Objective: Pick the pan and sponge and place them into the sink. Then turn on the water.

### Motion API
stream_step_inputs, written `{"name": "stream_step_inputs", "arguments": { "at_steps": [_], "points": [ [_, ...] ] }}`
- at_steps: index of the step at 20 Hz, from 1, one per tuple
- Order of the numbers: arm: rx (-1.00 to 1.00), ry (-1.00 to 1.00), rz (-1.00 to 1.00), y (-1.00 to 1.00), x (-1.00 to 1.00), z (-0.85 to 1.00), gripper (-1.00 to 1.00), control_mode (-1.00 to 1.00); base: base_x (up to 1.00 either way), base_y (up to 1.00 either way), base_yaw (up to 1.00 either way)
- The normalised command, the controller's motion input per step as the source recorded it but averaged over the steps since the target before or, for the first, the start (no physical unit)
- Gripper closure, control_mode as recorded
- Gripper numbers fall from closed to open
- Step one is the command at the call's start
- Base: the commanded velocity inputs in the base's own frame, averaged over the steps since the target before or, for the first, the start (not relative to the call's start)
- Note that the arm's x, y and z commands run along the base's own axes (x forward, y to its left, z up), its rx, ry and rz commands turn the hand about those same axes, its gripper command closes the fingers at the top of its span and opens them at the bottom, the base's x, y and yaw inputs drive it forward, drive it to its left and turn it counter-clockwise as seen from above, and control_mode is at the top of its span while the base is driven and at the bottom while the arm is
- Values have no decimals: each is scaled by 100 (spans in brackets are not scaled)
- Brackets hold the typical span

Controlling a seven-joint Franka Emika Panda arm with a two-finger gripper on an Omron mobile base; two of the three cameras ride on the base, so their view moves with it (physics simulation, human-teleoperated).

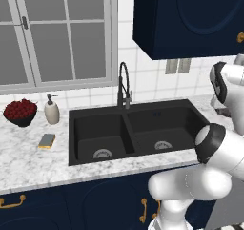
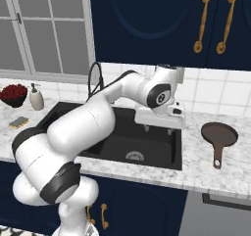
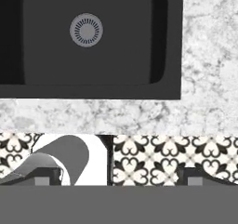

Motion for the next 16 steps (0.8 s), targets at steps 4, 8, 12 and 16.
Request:
{"name": "stream_step_inputs", "arguments": {
  "at_steps": [4, 8, 12, 16],
  "points": [
    [0, 0, 0, -77, 36, -34, -100, -100, 0, 0, 0],
    [0, 1, 0, -66, 34, -22, -100, -100, 0, 0, 0],
    [1, 6, -1, -57, 29, -24, -100, -100, 0, 0, 0],
    [4, 1, -2, -39, 31, -34, -100, -100, 0, 0, 0]
  ]
}}
